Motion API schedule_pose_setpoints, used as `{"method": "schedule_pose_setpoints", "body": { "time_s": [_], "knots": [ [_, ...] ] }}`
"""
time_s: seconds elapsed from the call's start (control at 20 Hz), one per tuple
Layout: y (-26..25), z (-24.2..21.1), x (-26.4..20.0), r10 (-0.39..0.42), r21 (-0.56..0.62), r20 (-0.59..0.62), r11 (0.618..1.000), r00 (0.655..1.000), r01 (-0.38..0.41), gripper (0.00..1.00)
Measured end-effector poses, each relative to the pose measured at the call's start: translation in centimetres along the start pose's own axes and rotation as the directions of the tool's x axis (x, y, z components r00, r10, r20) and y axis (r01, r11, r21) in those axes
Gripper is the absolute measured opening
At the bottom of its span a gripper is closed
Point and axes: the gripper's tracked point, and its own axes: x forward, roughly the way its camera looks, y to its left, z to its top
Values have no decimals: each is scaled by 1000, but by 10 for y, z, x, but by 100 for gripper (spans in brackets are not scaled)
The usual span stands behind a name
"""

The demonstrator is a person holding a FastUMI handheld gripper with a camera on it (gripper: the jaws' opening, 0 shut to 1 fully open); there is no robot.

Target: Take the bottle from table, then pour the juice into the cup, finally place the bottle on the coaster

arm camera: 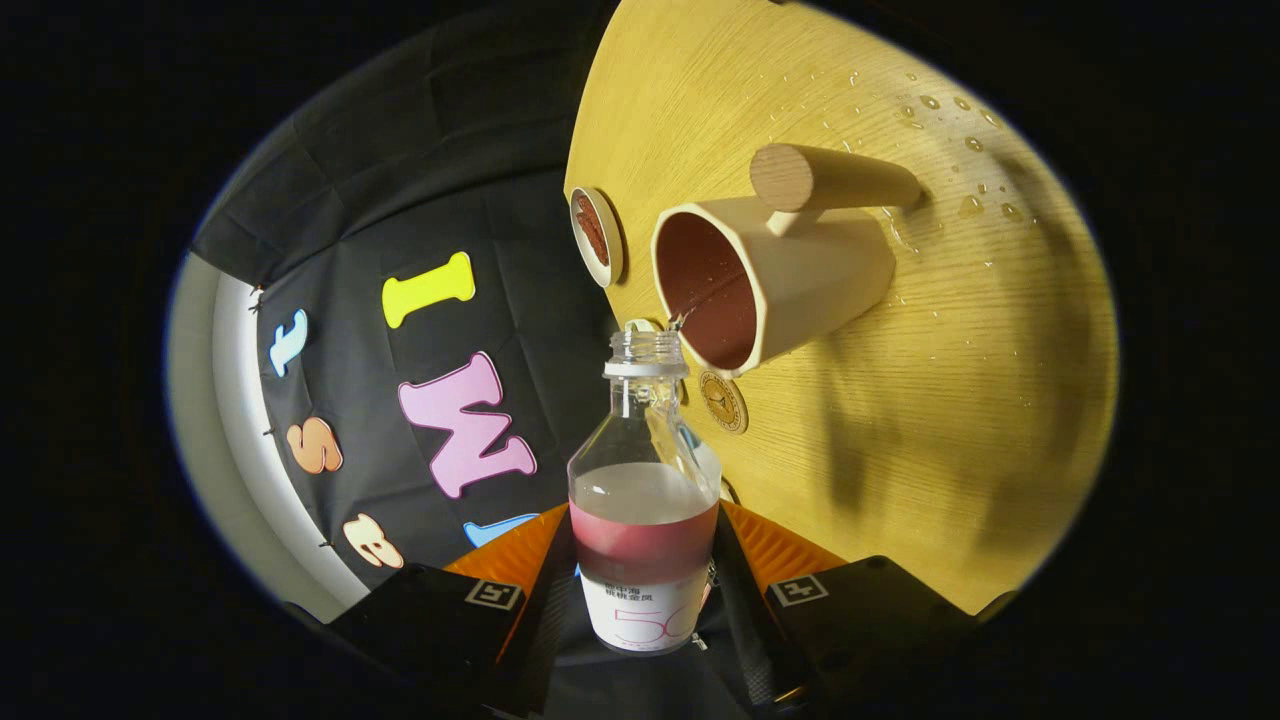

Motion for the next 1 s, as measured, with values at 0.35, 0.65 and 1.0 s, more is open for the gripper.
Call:
{"method": "schedule_pose_setpoints", "body": {
  "time_s": [0.35,0.65,1.0],
  "knots": [
    [2,5,-5,-1,64,3,998,1000,1,74],
    [12,7,-8,0,131,15,991,1000,-2,75],
    [41,8,-9,37,225,30,973,999,-43,75]
  ]
}}
